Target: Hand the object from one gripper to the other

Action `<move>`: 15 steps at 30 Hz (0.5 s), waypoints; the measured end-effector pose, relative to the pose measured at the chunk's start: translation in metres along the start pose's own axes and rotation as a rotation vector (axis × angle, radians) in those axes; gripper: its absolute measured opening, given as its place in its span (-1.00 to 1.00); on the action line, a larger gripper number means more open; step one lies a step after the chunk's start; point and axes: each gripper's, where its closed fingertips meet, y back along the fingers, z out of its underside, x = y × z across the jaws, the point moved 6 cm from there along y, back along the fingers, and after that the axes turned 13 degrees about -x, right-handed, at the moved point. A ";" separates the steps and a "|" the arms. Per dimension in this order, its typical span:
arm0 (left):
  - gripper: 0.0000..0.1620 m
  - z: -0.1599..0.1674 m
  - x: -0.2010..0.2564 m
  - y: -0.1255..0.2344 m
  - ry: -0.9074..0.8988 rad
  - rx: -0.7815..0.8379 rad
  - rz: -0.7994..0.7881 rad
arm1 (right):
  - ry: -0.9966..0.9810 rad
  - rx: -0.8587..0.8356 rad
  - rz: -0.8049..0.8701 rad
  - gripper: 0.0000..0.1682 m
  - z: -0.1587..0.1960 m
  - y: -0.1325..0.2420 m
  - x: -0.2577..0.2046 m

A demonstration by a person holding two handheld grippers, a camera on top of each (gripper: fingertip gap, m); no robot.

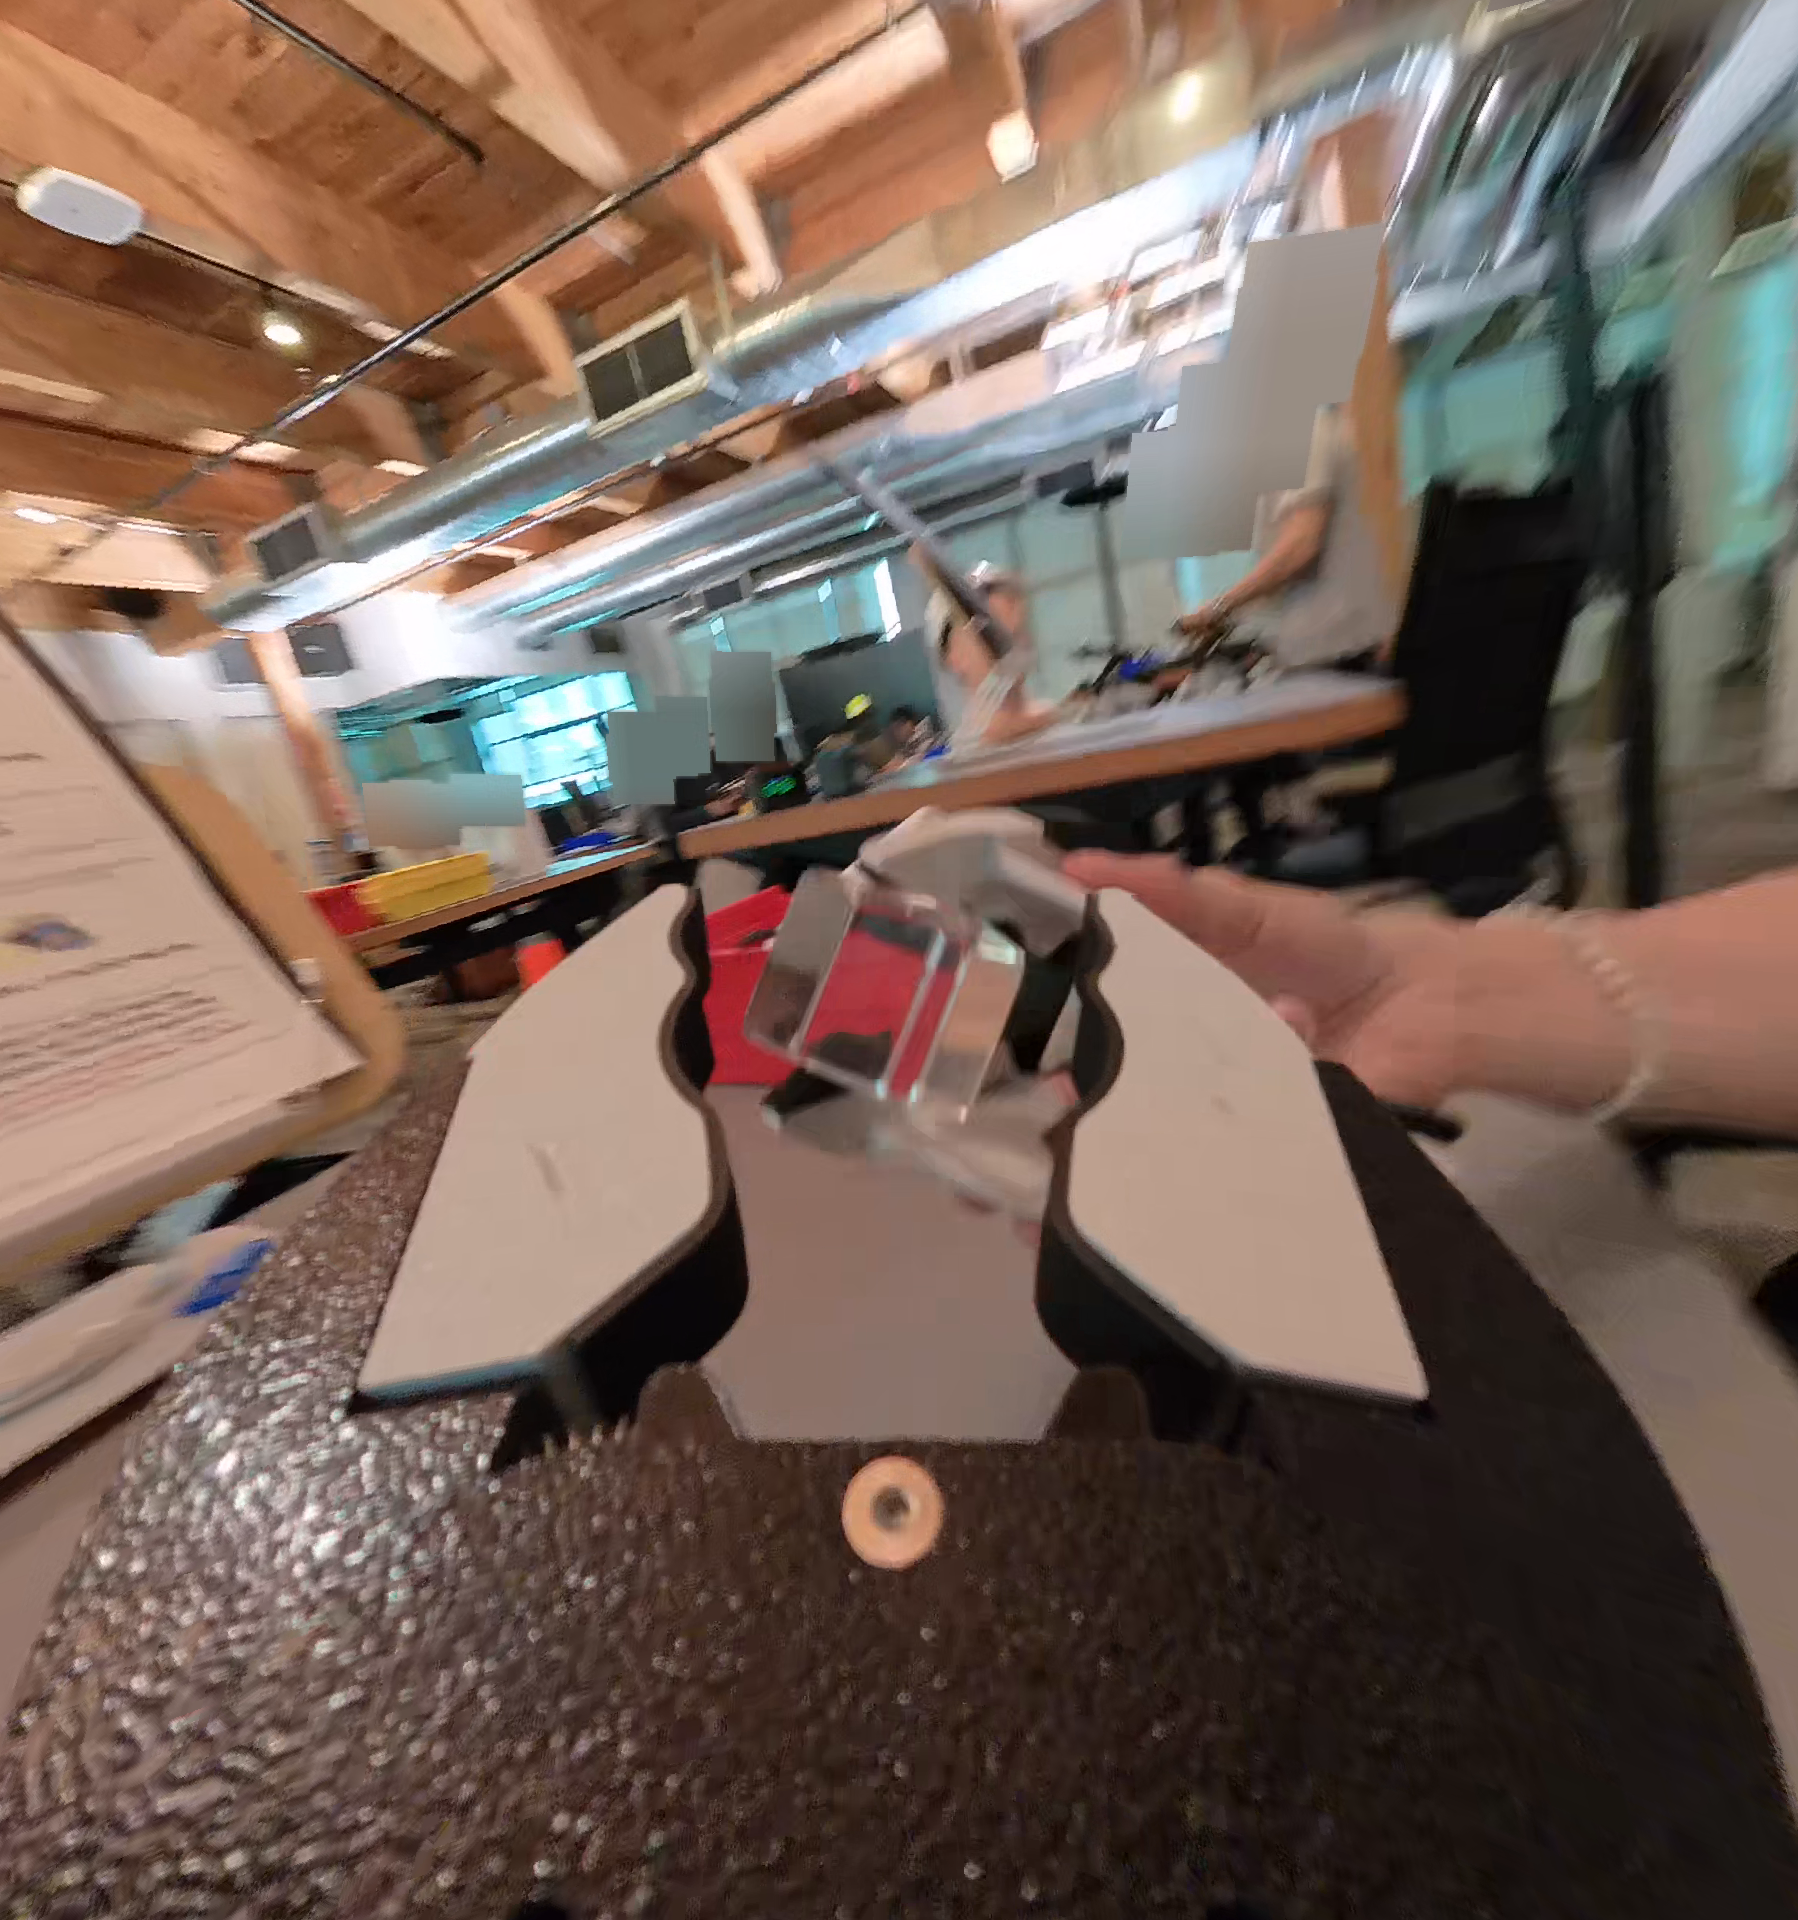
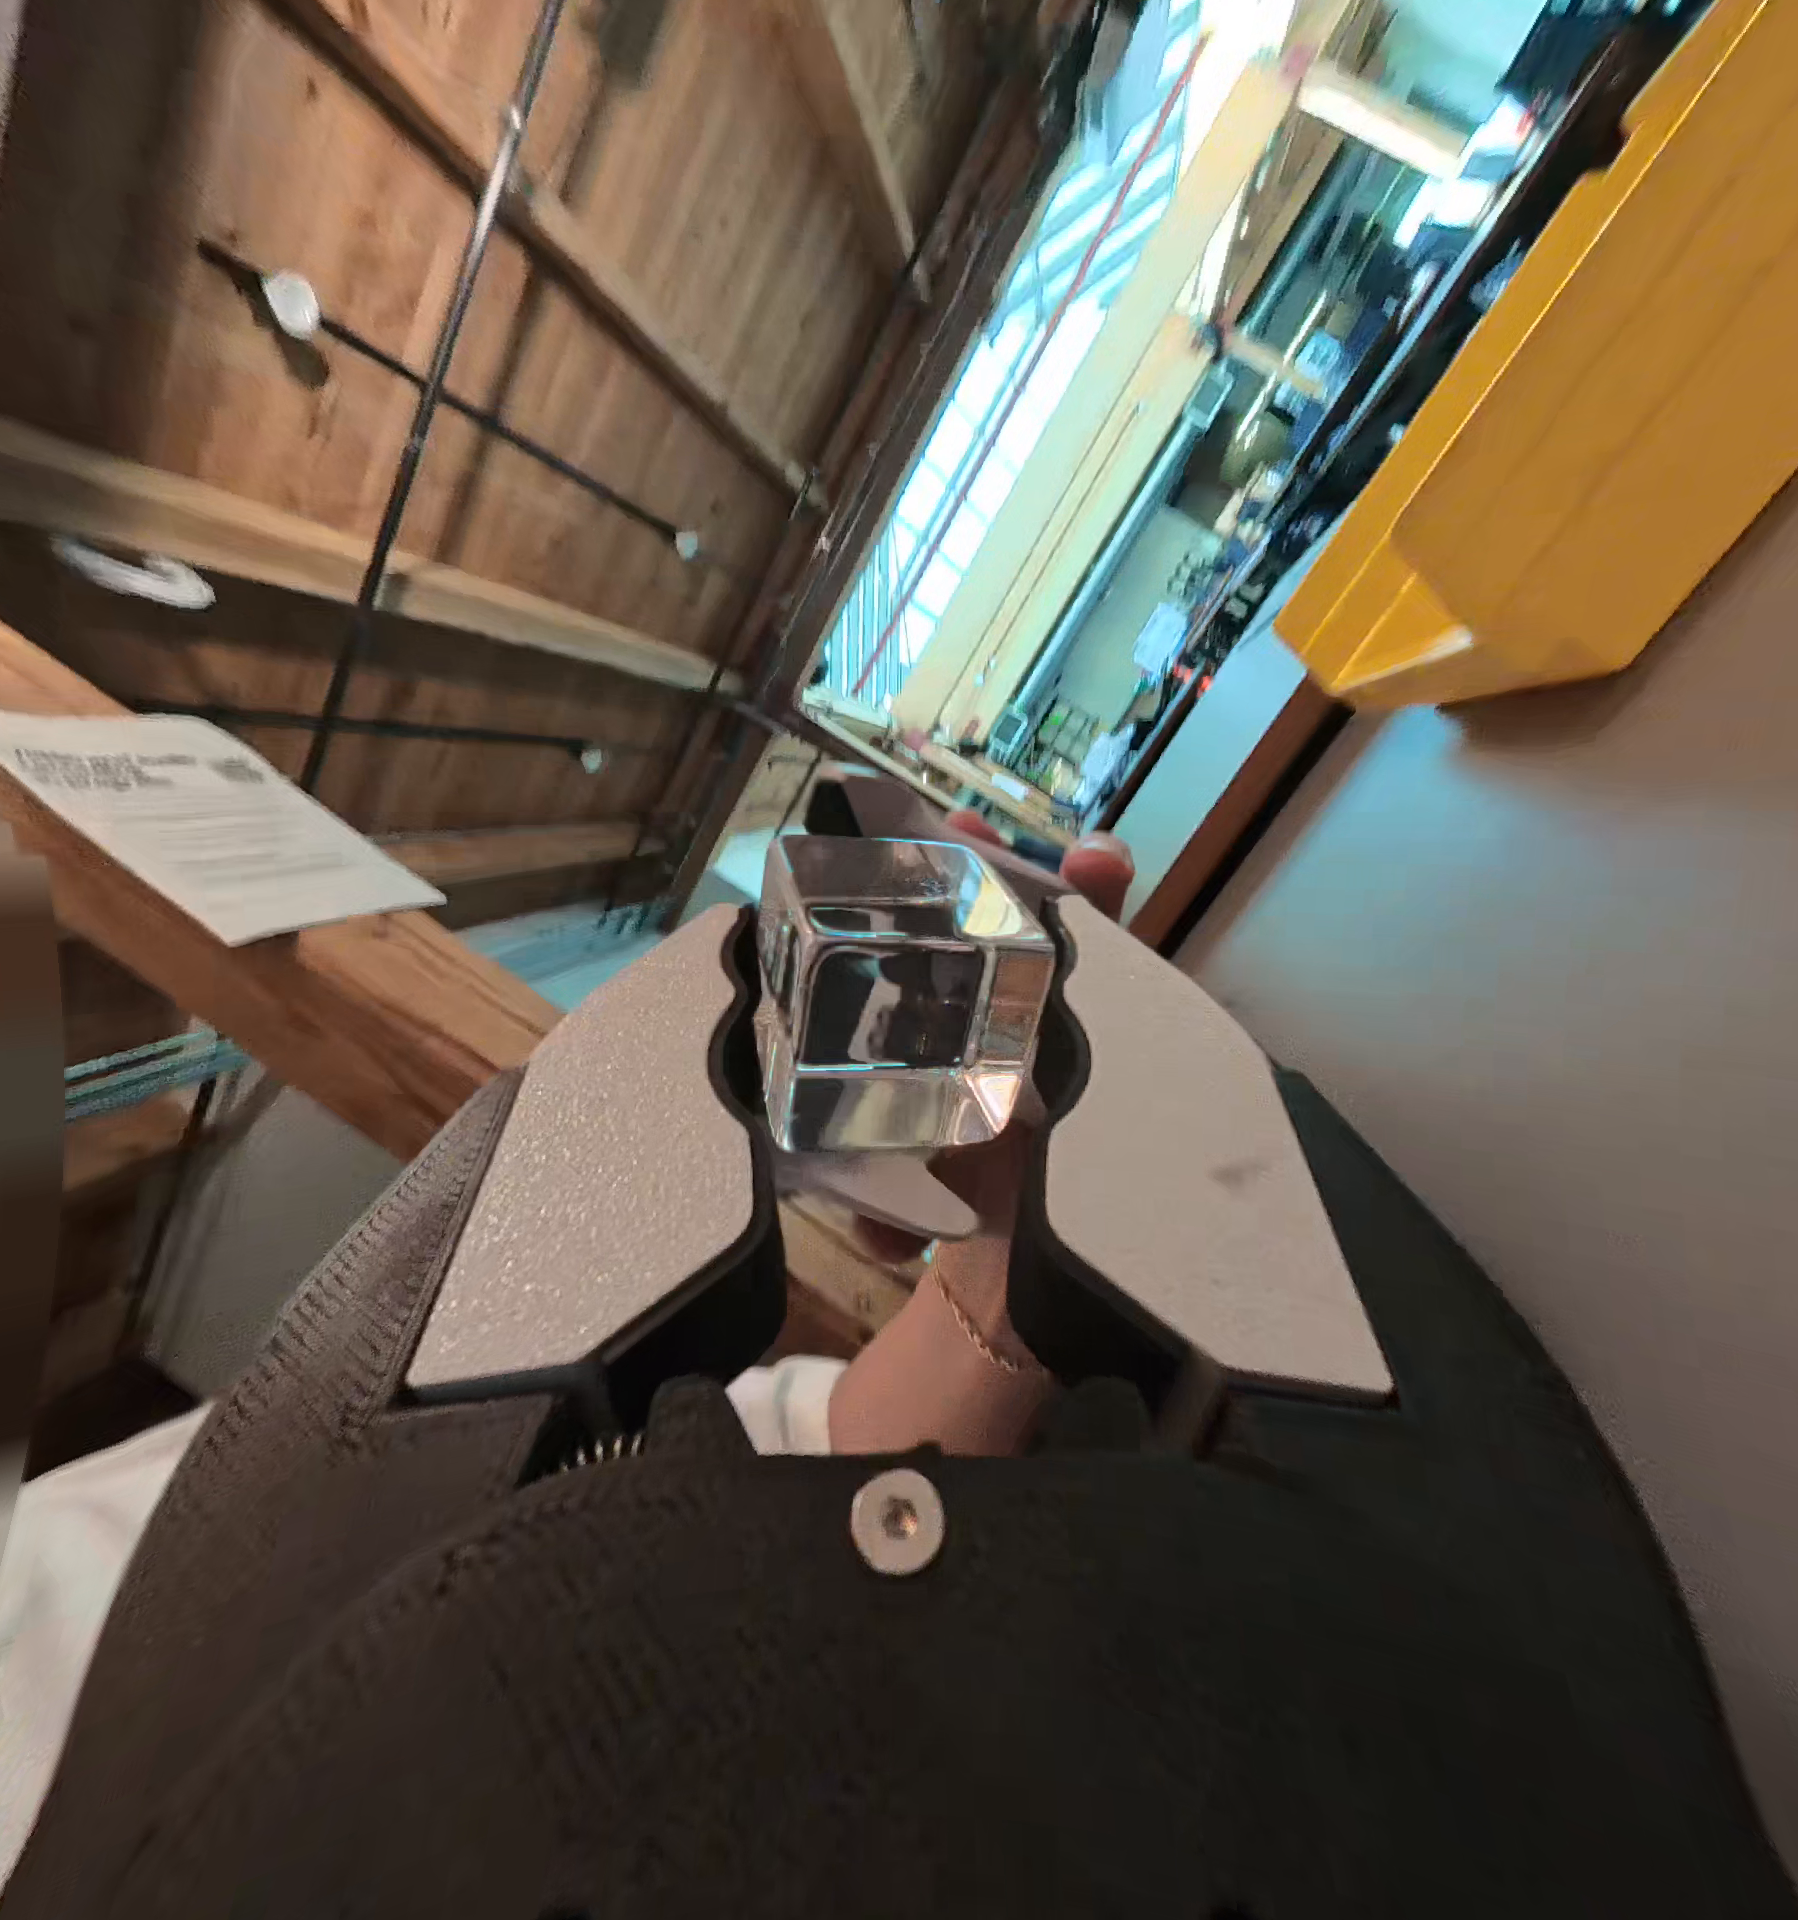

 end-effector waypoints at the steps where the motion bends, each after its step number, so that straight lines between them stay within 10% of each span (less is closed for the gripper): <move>1: -0.19 0.001 -0.001 -0.001 -0.065 -0.044 -0.053 | -0.011 0.050 -0.009 -0.39 -0.005 0.005 -0.002; 9: -0.22 0.004 0.017 -0.029 -0.584 -0.350 -0.478 | 0.009 0.223 -0.023 -0.39 -0.015 0.012 -0.016; 15: -0.45 0.001 0.021 -0.035 -0.622 -0.428 -0.688 | 0.102 0.232 0.025 -0.40 -0.008 0.004 -0.023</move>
